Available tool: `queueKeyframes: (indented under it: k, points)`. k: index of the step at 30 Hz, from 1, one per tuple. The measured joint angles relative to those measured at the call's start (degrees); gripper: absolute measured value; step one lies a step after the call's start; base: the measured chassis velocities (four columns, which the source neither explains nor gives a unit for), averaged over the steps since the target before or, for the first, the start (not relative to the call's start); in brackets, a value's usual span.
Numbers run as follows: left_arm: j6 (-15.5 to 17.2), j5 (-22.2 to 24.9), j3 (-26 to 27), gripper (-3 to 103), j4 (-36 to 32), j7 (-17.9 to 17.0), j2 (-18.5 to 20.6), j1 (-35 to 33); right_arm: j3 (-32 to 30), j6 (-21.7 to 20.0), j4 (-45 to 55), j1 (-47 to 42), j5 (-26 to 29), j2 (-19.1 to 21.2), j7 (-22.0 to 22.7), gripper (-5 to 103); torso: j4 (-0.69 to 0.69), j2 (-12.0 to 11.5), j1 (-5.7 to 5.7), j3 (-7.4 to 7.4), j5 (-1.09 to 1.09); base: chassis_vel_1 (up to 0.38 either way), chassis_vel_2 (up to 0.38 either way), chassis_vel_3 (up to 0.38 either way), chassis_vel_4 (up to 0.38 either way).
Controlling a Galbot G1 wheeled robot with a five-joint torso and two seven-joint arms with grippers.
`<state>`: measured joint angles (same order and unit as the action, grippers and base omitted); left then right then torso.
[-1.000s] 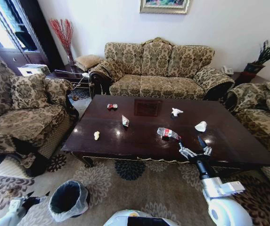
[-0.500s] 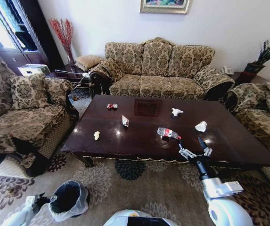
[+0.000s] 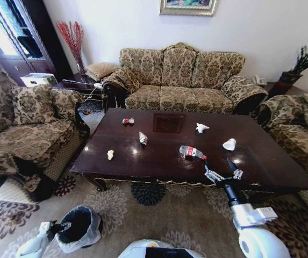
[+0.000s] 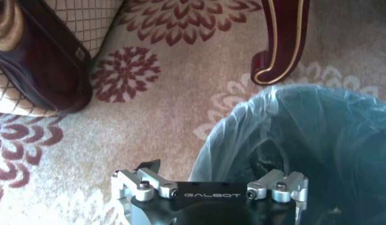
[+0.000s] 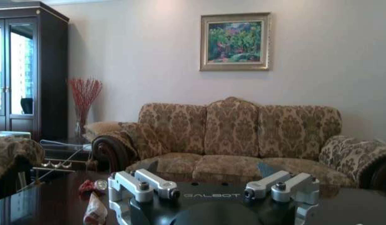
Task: Move to the front of the table and place the trash on the table into the trash bin.
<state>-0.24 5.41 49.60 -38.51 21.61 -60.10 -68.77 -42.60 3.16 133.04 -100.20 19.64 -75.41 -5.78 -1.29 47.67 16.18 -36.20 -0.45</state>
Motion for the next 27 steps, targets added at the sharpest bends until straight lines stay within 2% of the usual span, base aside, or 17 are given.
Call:
queueKeyframes:
  k: [5, 6, 8, 10, 11, 14, 16, 18, 19, 23, 26, 27]
  points:
    - [-0.1, -2.6, -0.3, 98, 3.3, -0.1, 0.0, 2.9, 0.0, -0.3, 0.3, 0.0, 0.0, 0.0, 0.1, 100, -0.01, 0.0, 0.0, 0.0, 0.01, 0.0, 0.0, 0.0, 0.0]
    - [-0.2, -5.1, 0.0, 95, 4.5, -0.3, 0.0, 3.9, 0.0, -0.4, 0.3, -0.1, 0.1, 0.1, 0.2, 100, 0.0, 0.0, 0.0, 0.0, 0.0, 0.0, 0.0, 0.0, 0.0]
    - [-0.2, -6.0, 0.1, 91, 5.0, -0.4, 0.0, 4.2, -0.1, -0.4, 0.3, -0.1, 0.1, 0.1, 0.2, 100, 0.0, 0.0, 0.0, 0.0, 0.0, 0.0, 0.0, 0.0, 0.0]
    - [0.0, -8.3, 0.3, 80, 6.2, -0.5, 0.2, 5.0, -0.4, -0.4, 0.2, -0.2, 0.4, 0.3, 0.5, 100, -0.02, 0.0, 0.0, 0.0, 0.01, 0.0, 0.0, 0.0, 0.0]
    - [0.0, -8.3, 0.3, 80, 6.2, -0.5, 0.2, 5.0, -0.4, -0.4, 0.2, -0.2, 0.4, 0.3, 0.5, 100, -0.02, 0.0, 0.0, 0.0, 0.01, 0.0, 0.0, 0.0, 0.0]
    - [0.4, -9.5, 0.3, 63, 7.5, -0.3, 0.2, 6.2, -0.5, -0.6, 0.2, -0.3, 0.9, 0.6, 0.7, 100, -0.01, 0.0, 0.0, 0.0, 0.0, 0.0, 0.0, 0.0, 0.0]
    - [0.6, -9.7, 0.3, 63, 7.5, -0.1, 0.1, 6.5, -0.6, -0.6, 0.3, -0.3, 1.0, 0.6, 0.8, 100, -0.01, 0.0, 0.0, 0.0, 0.01, 0.0, 0.0, 0.0, 0.0]
    - [1.1, -9.9, 0.3, 52, 7.6, 0.0, -0.1, 7.0, -0.7, -0.7, 0.4, -0.3, 1.1, 0.6, 0.9, 100, -0.01, 0.0, 0.0, 0.0, 0.0, 0.0, 0.0, 0.0, 0.0]
    - [1.1, -9.9, 0.3, 52, 7.6, 0.0, -0.1, 7.0, -0.7, -0.7, 0.4, -0.3, 1.1, 0.6, 0.9, 100, -0.01, 0.0, 0.0, 0.0, 0.0, 0.0, 0.0, 0.0, 0.0]
    - [1.4, -10.9, 0.3, 30, 8.6, -0.4, -0.3, 7.6, -1.5, -0.5, 0.4, -0.8, 1.4, 0.7, 1.2, 100, 0.0, 0.0, 0.0, 0.0, 0.01, 0.0, 0.0, 0.0, 0.0]
    - [1.4, -11.4, 0.4, 26, 9.0, -0.6, -0.5, 7.6, -1.8, -0.4, 0.4, -0.9, 1.7, 1.0, 1.3, 100, -0.03, 0.0, 0.0, 0.0, 0.05, 0.0, 0.0, 0.0, 0.0]
    - [1.5, -11.7, 0.5, 20, 9.0, -0.6, -0.7, 7.6, -1.8, -0.4, 0.4, -0.8, 1.8, 1.1, 1.4, 100, -0.03, 0.0, 0.0, 0.0, 0.08, 0.0, 0.0, 0.0, 0.0]
